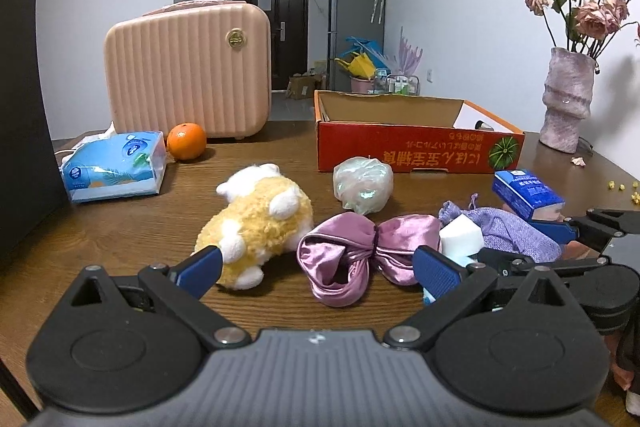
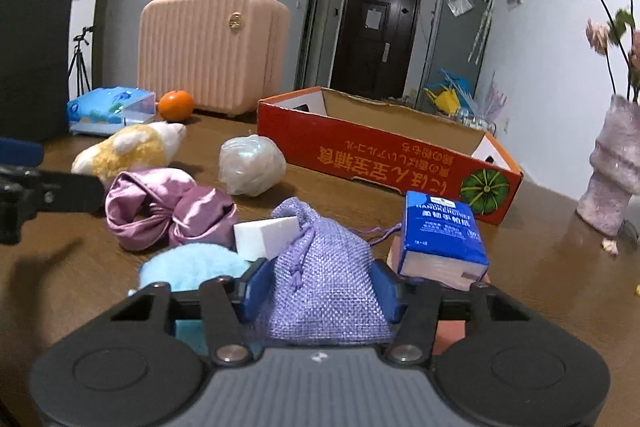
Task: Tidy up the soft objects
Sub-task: 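Grasp the purple drawstring pouch with the right tool and lift it, then grasp the light-blue plush with the left tool while the right tool holds the pouch, then carry the blue plush and purple pouch toward the cardboard box with both tools, then lower the blue plush and purple pouch into the box with both tools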
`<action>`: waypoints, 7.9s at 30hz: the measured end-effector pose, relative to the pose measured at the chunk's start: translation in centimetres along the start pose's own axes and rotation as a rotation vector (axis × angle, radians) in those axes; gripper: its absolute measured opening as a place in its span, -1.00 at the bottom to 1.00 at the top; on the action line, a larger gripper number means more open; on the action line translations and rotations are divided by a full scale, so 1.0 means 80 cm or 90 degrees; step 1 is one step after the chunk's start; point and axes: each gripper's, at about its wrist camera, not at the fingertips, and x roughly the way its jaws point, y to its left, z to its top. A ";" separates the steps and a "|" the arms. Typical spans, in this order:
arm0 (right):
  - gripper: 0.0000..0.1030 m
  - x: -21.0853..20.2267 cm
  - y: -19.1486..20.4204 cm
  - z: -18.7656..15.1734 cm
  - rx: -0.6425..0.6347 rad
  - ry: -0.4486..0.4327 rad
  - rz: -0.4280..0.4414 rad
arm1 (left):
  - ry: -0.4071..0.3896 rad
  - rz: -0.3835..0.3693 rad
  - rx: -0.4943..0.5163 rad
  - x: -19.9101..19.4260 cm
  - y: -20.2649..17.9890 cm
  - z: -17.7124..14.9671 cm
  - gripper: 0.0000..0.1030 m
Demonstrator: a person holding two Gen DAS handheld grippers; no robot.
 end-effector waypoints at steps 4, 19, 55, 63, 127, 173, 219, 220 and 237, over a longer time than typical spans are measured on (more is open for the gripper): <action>-0.29 -0.006 0.001 -0.002 -0.009 -0.006 0.002 | 0.005 0.002 0.004 0.002 -0.002 -0.001 1.00; -0.58 -0.069 -0.023 0.008 0.050 -0.127 -0.018 | 0.007 0.002 0.001 0.003 -0.002 -0.001 1.00; -0.57 -0.133 -0.117 -0.003 0.133 -0.213 -0.089 | 0.072 -0.065 0.043 0.024 -0.107 -0.014 1.00; -0.56 -0.138 -0.142 -0.010 0.150 -0.211 -0.106 | 0.099 -0.052 0.065 0.046 -0.133 -0.017 1.00; -0.54 -0.114 -0.122 -0.018 0.124 -0.181 -0.091 | -0.020 -0.069 0.024 0.006 -0.116 0.017 0.50; -0.53 -0.021 -0.136 0.054 0.121 -0.238 -0.111 | -0.116 -0.039 -0.069 0.083 -0.119 0.127 0.50; -0.52 0.139 -0.206 0.162 0.123 -0.165 -0.101 | -0.117 0.011 -0.110 0.220 -0.119 0.214 0.50; -0.52 0.142 -0.206 0.164 0.120 -0.160 -0.101 | -0.116 0.013 -0.110 0.223 -0.118 0.214 0.50; -0.50 0.196 -0.198 0.179 0.102 -0.097 -0.092 | -0.080 0.066 -0.105 0.282 -0.120 0.220 0.50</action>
